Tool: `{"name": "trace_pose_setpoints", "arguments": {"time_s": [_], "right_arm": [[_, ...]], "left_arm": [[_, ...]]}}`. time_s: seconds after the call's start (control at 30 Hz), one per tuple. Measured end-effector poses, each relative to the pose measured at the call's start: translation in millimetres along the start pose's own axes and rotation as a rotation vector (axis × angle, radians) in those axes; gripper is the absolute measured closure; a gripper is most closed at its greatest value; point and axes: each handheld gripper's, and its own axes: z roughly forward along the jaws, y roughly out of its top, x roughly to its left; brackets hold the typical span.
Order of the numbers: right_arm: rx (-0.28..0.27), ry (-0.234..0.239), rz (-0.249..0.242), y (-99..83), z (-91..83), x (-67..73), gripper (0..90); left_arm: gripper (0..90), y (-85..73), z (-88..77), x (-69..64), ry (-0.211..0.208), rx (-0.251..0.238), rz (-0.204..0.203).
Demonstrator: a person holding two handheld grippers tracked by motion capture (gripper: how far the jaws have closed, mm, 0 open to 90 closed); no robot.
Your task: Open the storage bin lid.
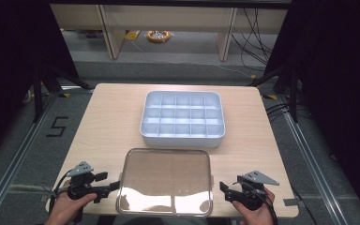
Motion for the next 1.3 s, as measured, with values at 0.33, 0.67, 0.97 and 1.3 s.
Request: {"name": "trace_pose_setpoints", "arguments": {"time_s": [0.33,0.67,0.97,1.3], "right_arm": [[0.015,0.002,0.052,-6.8,-6.6,2.0,24.9],[-0.012,0.007,0.009,-12.2,-9.3,-0.4,24.6],[-0.023,0.018,0.021,-16.7,-11.7,4.6,24.6],[-0.019,0.005,-0.003,-18.3,-12.4,2.6,24.4]], "left_arm": [[25.5,-5.8,-2.6,-5.9,0.008,-0.006,0.028],[24.1,-9.5,-7.0,-8.8,0.016,-0.010,0.046],[24.1,-12.6,-9.3,-11.8,0.019,-0.008,0.045],[24.1,-12.8,-9.4,-11.9,0.017,-0.006,0.036]]}}
